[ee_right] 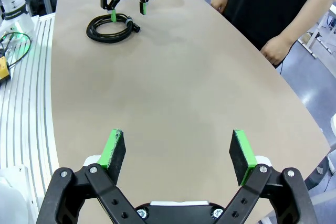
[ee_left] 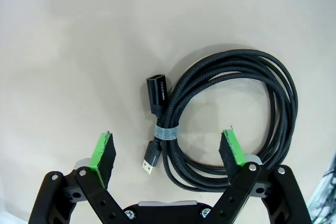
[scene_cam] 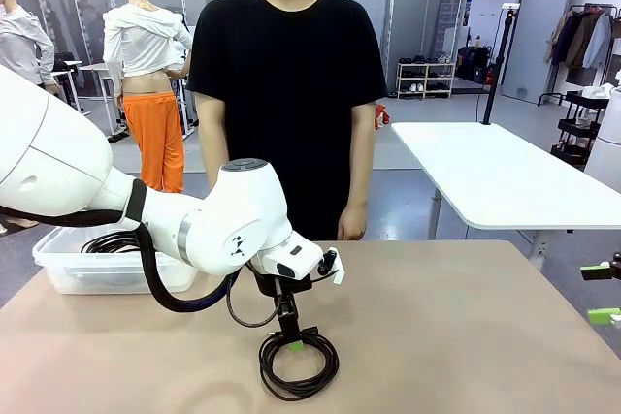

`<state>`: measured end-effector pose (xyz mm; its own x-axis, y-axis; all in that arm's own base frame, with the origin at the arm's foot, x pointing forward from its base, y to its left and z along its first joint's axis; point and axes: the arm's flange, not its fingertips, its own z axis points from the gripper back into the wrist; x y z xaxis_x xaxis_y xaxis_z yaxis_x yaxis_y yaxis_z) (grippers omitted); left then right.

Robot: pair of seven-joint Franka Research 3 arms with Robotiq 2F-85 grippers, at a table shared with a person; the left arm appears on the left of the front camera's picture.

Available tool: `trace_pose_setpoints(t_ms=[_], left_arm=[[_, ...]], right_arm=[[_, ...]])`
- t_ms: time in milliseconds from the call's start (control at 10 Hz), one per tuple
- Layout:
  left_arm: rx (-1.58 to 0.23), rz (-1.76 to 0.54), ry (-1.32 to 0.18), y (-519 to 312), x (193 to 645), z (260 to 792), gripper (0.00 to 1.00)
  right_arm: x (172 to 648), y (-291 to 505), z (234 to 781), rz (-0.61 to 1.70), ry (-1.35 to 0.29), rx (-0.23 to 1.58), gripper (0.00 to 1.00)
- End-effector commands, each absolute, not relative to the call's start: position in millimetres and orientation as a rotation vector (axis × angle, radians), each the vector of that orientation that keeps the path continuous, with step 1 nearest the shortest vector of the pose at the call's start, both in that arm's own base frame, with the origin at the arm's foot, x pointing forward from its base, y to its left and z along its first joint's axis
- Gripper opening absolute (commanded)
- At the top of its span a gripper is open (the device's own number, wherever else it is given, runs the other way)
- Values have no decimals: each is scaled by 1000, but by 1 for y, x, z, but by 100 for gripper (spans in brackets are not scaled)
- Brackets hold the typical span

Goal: Organize and store the cables.
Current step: Place the USB Extension Cable into the Organizing box.

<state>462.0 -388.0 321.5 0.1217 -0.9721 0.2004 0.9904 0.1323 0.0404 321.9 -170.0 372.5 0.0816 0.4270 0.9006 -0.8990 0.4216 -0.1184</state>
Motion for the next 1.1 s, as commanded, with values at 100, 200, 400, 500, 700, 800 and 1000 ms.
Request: trace_pose_setpoints(t_ms=[100, 200, 400, 500, 700, 800, 1000], left_arm=[[-102, -1437, -204, -385, 457, 322, 100], [-102, -1437, -204, -385, 457, 322, 100], [-122, -1459, -192, -391, 459, 319, 100], [-120, -1486, -179, -394, 455, 314, 100], [-110, -1494, -168, -398, 451, 307, 100], [-103, -1500, -168, -401, 450, 306, 100], [-84, -1497, -129, -405, 457, 305, 100]], right_arm=[[323, -169, 376, 1056, -1074, 552, 100], [323, -169, 376, 1056, -1074, 552, 100], [323, -169, 376, 1056, -1074, 552, 100], [323, -169, 376, 1056, -1074, 552, 100], [323, -169, 376, 1056, -1074, 552, 100], [323, -169, 376, 1056, -1074, 552, 100], [323, -169, 376, 1056, -1074, 552, 100]])
